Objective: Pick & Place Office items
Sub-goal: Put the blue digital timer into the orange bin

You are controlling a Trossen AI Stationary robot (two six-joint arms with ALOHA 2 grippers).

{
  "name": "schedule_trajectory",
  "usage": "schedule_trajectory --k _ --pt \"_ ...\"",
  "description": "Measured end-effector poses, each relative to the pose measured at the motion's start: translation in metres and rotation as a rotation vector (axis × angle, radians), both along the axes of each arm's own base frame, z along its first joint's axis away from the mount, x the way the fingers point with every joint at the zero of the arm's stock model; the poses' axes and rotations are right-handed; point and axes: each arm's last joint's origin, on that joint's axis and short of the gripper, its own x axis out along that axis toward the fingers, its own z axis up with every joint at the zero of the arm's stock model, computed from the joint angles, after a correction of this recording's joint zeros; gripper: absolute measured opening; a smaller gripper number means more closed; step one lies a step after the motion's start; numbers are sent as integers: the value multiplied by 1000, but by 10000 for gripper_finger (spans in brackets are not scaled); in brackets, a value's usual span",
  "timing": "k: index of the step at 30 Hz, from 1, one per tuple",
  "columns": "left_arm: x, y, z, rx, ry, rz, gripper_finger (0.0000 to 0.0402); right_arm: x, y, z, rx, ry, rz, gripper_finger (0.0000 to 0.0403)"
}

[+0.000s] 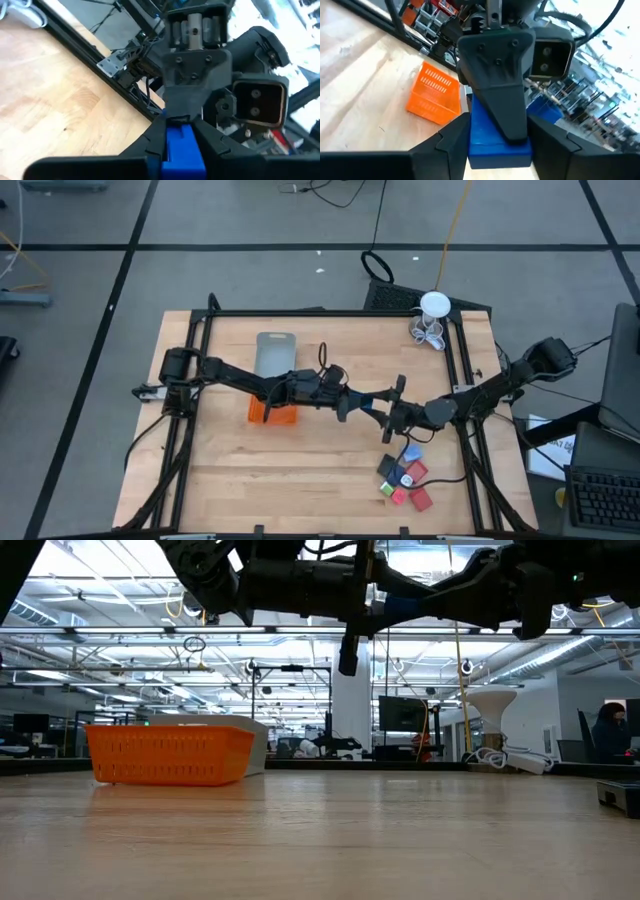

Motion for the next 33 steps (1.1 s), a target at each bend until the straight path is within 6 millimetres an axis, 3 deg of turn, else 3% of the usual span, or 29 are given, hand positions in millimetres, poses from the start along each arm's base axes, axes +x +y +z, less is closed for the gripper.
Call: schedule_trajectory --k 7,10,13,17,20,24,33 --pt "-13 9 29 118 -2 -52 58 -5 2 9 120 -64 12 180" --pt "-24 9 51 187 -9 -39 51 -12 2 10 160 -53 11 180" --pt "-38 4 67 266 -11 -24 56 -20 0 19 219 -67 22 180" --pt "-61 -10 72 364 -17 -26 61 -31 -4 23 285 -37 17 178" --pt "-82 -17 68 397 -22 28 53 -39 -8 28 326 -48 15 176" --pt "-108 -23 40 384 16 83 52 -46 -11 30 354 -37 12 176" --pt "-156 -37 0 349 7 126 51 -52 -14 30 363 -7 -1 171"
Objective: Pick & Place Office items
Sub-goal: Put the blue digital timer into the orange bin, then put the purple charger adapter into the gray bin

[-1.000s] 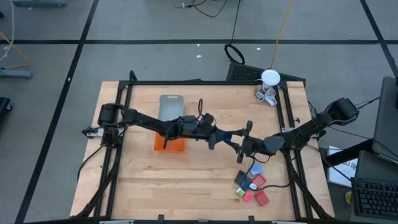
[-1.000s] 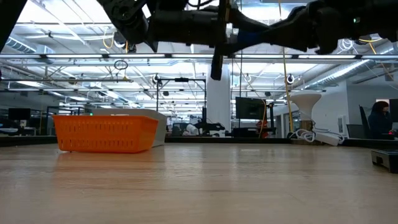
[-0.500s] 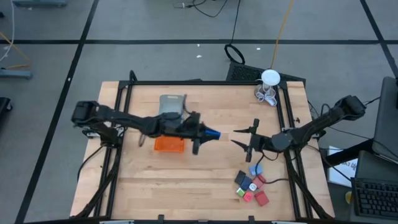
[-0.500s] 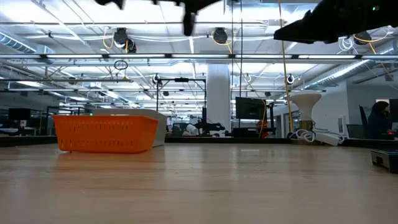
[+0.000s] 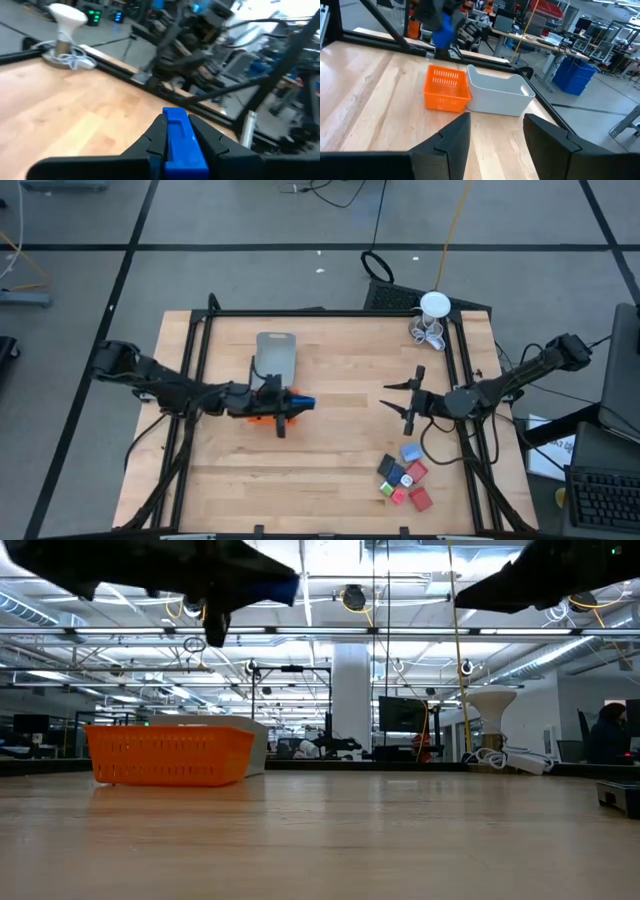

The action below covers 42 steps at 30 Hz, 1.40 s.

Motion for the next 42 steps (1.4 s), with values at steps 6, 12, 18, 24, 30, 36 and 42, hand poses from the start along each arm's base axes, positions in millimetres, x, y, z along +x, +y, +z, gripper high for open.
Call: schedule_trajectory --k 6,12,18,24,30,36,42 --pt "-22 -6 -26 26 82 3 58 0 0 -1 -3 6 0 171" --pt "-39 -3 -52 3 157 65 56 0 0 -2 -6 19 0 171" --pt "-52 2 -68 -53 200 125 55 0 0 -2 -7 24 -1 171" --pt "-60 8 -81 -95 260 197 61 0 0 -3 -8 26 -1 171" --pt "-61 11 -86 -134 302 225 56 0 0 -3 -9 27 -1 171" --pt "-61 10 -85 -159 294 221 85 0 0 -3 -9 27 -1 171" --pt "-60 10 -85 -165 293 215 106 0 0 -3 -9 27 -1 171"
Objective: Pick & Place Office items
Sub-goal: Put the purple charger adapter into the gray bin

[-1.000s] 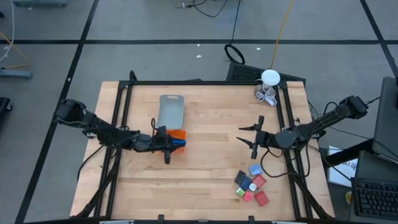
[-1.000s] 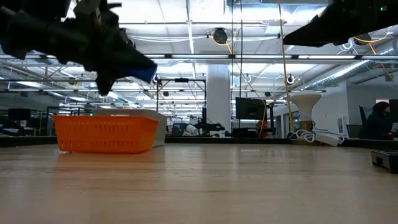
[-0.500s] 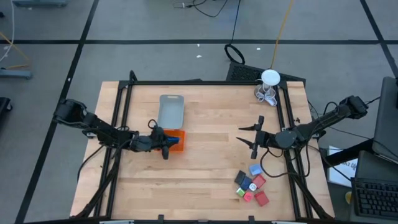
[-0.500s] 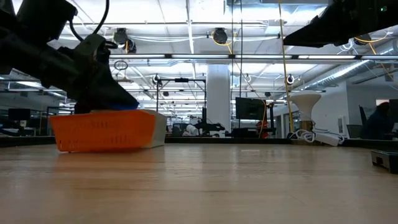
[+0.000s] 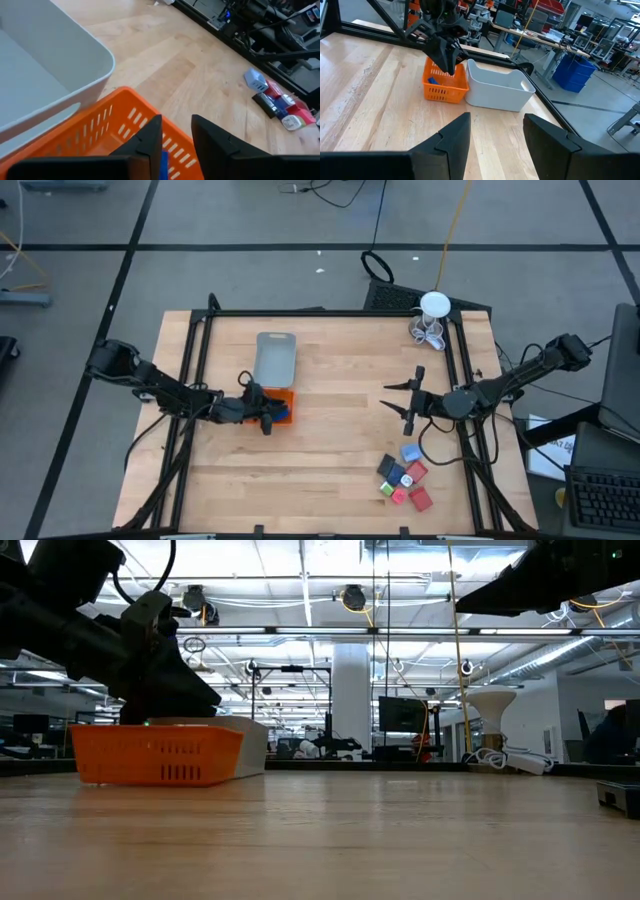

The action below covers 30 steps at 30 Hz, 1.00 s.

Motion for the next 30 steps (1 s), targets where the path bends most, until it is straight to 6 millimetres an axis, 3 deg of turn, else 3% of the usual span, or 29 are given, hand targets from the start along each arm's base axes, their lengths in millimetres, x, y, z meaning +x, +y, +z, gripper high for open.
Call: schedule_trajectory --k 6,16,24,30 --pt "2 -1 5 -15 -53 -1 117 0 0 0 0 0 0 171" --pt "-1 -2 50 15 -362 -104 117 -1 0 1 23 -9 -1 171" --pt "-31 1 98 106 -574 -297 118 -7 4 4 51 -27 33 171" --pt "-62 11 109 216 -520 -259 118 -13 7 9 67 -56 66 171"
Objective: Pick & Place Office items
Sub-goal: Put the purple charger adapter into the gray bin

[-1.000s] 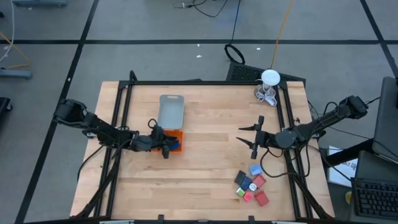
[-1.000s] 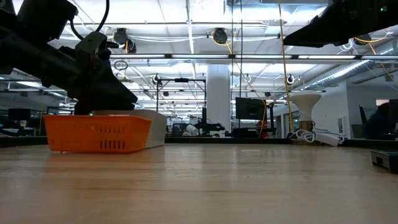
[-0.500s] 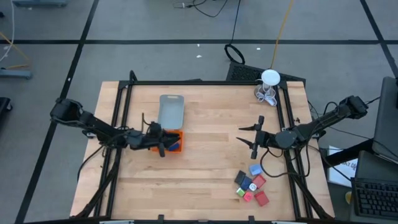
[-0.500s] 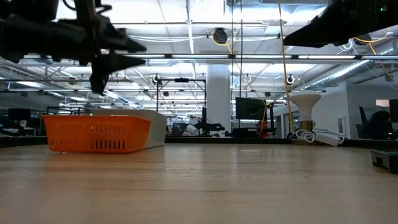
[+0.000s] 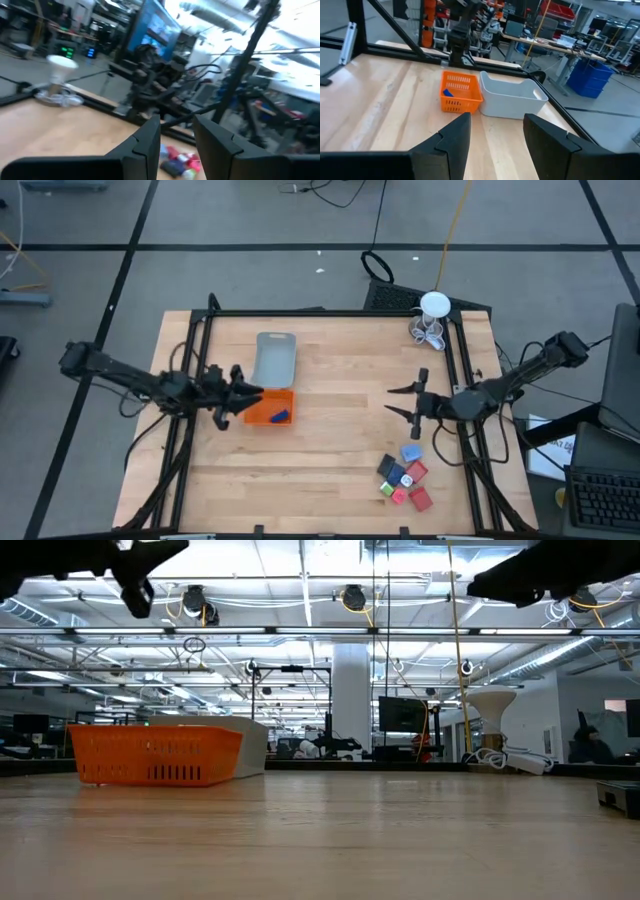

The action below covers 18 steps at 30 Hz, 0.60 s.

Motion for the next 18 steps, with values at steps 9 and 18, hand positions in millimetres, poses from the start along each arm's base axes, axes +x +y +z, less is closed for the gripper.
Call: schedule_trajectory --k 9,18 --pt "-32 10 -14 44 188 31 118 -2 3 0 6 2 24 171" --pt "-39 13 -30 129 354 50 118 -2 3 0 6 1 24 171"
